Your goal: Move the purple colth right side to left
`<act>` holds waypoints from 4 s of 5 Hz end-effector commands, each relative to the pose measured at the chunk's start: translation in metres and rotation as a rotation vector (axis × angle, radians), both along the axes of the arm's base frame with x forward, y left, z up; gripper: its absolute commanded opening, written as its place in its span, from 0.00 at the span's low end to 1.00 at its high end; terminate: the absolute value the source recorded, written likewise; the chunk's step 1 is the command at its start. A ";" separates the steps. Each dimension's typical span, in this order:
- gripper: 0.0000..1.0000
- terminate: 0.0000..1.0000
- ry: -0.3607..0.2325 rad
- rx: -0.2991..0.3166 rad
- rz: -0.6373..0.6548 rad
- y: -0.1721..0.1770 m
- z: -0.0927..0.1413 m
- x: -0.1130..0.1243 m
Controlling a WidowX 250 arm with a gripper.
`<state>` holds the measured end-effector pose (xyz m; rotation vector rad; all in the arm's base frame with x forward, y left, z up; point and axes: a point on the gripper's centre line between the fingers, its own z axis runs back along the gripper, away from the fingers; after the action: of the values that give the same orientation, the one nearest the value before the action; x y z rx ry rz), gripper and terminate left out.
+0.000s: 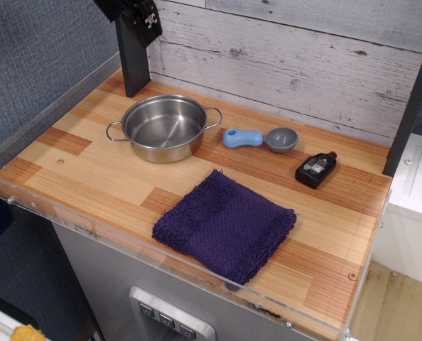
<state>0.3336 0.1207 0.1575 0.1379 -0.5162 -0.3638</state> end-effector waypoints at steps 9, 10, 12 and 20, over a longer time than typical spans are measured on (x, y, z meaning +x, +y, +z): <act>1.00 0.00 0.339 -0.011 -0.134 -0.137 -0.097 -0.085; 1.00 0.00 0.346 -0.015 -0.135 -0.136 -0.111 -0.090; 1.00 0.00 0.359 -0.016 -0.121 -0.132 -0.127 -0.087; 1.00 0.00 0.332 0.003 0.135 -0.047 -0.137 -0.087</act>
<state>0.2509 0.0694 0.0173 0.1006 -0.1709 -0.2533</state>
